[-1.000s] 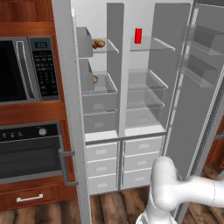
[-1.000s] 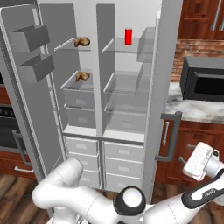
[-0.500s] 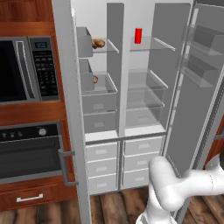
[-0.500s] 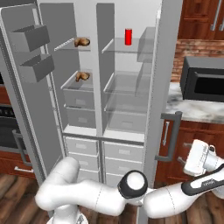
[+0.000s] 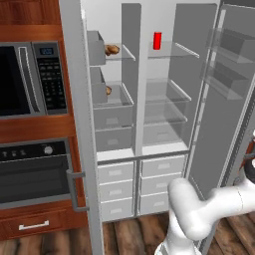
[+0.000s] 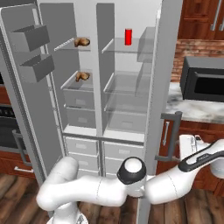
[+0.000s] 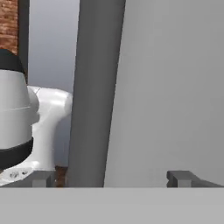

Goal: There's a chicken drumstick in the fridge that needs to be moved to the freezer for freezing. Pick up the chicken drumstick from the fridge, place it on any shelf in the freezer, and close the fridge and freezer doors when done.

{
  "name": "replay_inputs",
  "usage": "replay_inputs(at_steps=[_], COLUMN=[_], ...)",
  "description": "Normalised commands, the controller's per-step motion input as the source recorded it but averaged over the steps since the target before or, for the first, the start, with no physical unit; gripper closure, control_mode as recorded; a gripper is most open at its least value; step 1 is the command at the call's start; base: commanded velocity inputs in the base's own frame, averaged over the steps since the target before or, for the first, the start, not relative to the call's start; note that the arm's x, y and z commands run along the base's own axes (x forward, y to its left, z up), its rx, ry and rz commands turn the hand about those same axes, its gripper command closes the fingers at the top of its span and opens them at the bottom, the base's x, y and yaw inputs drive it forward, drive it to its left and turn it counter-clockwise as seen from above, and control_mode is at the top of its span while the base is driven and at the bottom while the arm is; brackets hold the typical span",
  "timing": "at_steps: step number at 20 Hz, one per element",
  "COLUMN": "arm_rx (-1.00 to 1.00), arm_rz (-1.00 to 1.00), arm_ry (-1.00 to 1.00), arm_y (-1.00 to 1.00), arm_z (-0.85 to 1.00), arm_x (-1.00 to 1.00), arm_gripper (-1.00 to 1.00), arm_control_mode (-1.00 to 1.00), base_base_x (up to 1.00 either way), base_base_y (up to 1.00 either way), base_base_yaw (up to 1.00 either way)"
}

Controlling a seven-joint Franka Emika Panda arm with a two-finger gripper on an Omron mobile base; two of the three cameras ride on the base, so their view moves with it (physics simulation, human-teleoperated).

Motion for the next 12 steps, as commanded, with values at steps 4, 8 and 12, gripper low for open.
replay_inputs(at_steps=[4,8,12], arm_rx=[-0.08,-0.01,0.04], arm_rz=[-0.15,-0.14,-0.19], arm_ry=[0.24,0.28,0.33], arm_y=[1.00,1.00,1.00], arm_z=[0.02,0.01,0.24], arm_x=[-1.00,-1.00,-0.80], arm_gripper=[-1.00,-1.00,-1.00], arm_control_mode=[-1.00,-1.00,-1.00], base_base_x=[0.00,0.00,0.00], base_base_y=[0.00,0.00,0.00], base_base_yaw=[0.00,0.00,0.00])
